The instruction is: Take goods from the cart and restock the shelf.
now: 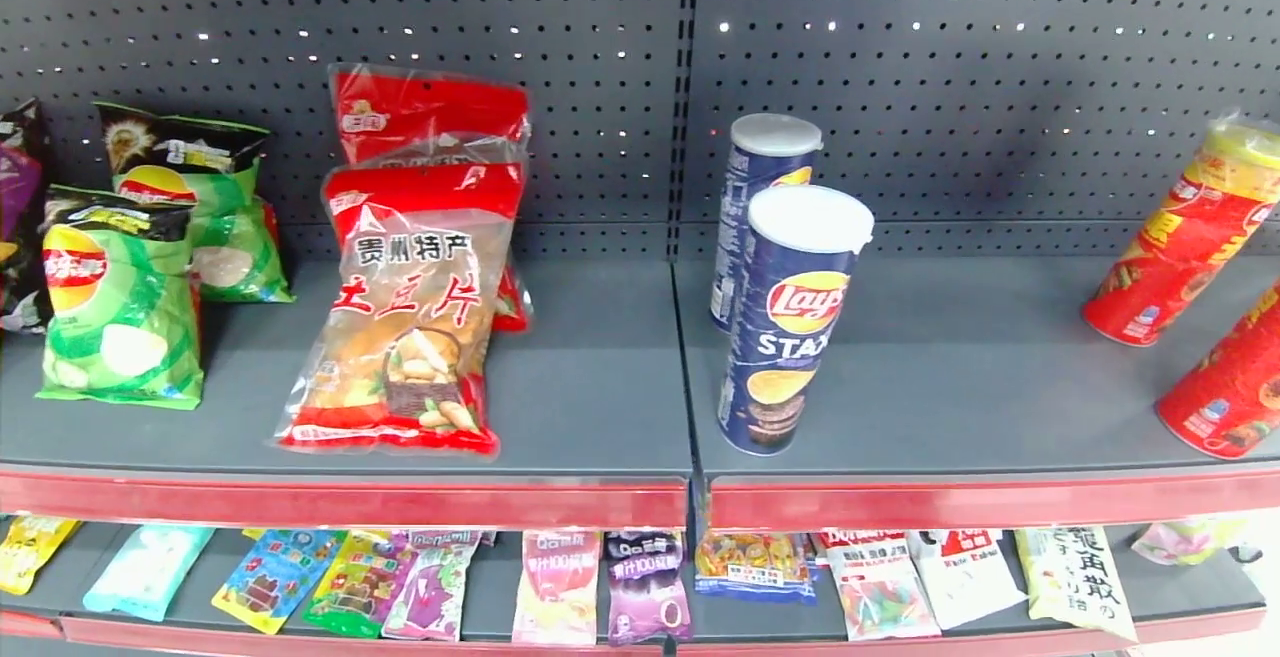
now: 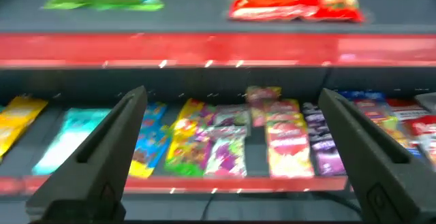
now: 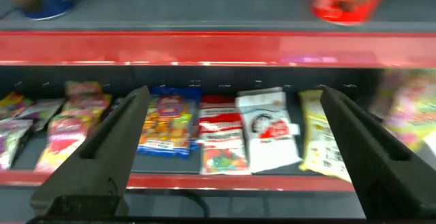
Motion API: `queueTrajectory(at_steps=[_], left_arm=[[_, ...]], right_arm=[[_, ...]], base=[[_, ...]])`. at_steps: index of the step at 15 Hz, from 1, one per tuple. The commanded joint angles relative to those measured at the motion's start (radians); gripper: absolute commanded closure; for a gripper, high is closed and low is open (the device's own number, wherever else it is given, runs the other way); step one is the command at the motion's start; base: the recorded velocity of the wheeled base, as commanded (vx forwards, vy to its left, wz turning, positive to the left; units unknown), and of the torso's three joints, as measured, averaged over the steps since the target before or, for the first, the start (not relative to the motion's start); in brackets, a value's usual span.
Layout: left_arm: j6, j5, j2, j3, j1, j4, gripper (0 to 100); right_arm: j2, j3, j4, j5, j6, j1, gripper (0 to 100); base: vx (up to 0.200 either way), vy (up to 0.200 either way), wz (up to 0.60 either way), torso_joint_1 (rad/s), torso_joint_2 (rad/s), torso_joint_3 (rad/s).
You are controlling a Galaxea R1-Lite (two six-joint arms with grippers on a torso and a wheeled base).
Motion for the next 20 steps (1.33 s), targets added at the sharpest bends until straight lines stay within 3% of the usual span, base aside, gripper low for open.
queueTrajectory(at_steps=[1,6,20], left_arm=[[0.0,0.0,-0.001,0.0,0.0,-0.001,0],[0.001,0.0,-0.001,0.0,0.0,-0.001,0],[0.001,0.002,-0.001,0.0,0.0,-0.001,0]], right_arm=[[0.0,0.0,0.001,0.0,-0.001,0.001,0],[0.0,0.0,0.001,0.0,0.001,0.001,0],[0.0,0.0,-0.001,0.005,0.001,0.001,0]], base=[[0.0,0.0,0.0,0.0,0.0,0.0],[0.0,0.0,0.0,0.0,0.0,0.0],[0.0,-0.2,0.0,0.002,0.0,0.001]])
